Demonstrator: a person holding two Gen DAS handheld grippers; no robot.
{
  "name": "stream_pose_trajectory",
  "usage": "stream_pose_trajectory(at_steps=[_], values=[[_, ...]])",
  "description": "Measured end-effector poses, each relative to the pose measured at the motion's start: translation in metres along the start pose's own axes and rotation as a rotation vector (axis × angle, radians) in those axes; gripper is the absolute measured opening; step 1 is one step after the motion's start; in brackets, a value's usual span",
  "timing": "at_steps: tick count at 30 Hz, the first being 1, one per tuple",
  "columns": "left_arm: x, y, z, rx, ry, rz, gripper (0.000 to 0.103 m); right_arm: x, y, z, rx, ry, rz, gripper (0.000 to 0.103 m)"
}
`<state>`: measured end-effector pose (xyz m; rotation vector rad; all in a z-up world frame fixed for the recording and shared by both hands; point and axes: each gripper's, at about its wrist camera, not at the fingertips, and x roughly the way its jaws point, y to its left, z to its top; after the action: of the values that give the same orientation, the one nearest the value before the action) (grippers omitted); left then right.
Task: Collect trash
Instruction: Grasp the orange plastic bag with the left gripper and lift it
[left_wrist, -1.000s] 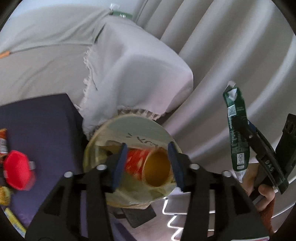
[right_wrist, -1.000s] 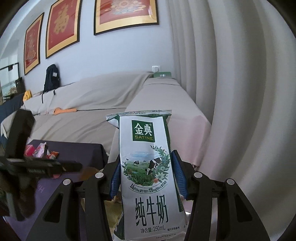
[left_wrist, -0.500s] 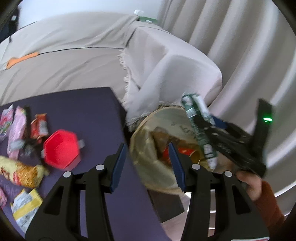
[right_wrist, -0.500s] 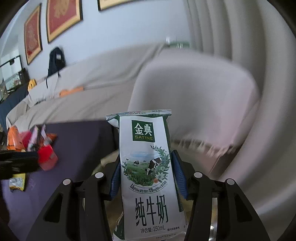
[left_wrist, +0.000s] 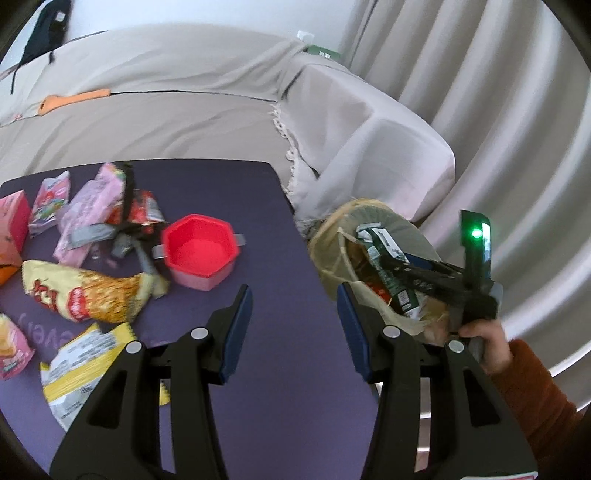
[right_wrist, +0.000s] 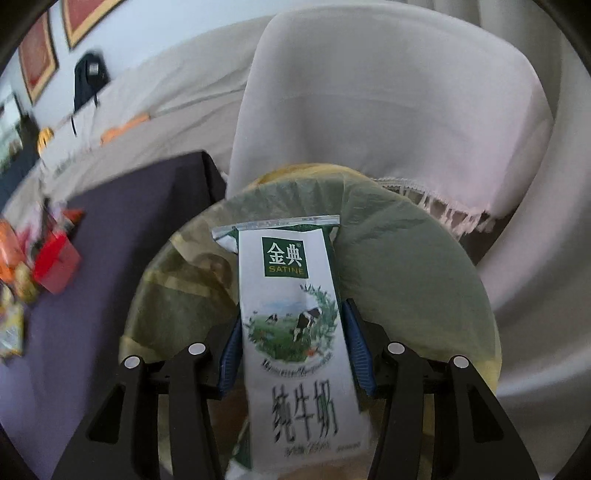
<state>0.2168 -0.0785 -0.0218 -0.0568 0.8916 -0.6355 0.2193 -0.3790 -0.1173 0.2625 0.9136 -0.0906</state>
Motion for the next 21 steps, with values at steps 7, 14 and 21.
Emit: stream_pose_trajectory(at_steps=[7,14,21], values=[[-0.036,0.043,-0.009,-0.058,-0.07,0.077,0.048,-0.038,0.012,0.0,-0.005,-0.079,-0.028,0.064],[-0.087,0.113,-0.028,-0.144,-0.159,0.213,0.049,-0.081,0.069,0.001,-0.108,-0.199,0.015,0.064],[-0.146,0.187,-0.052,-0.257,-0.239,0.336,0.048,-0.102,0.157,-0.003,-0.244,-0.261,0.159,0.065]])
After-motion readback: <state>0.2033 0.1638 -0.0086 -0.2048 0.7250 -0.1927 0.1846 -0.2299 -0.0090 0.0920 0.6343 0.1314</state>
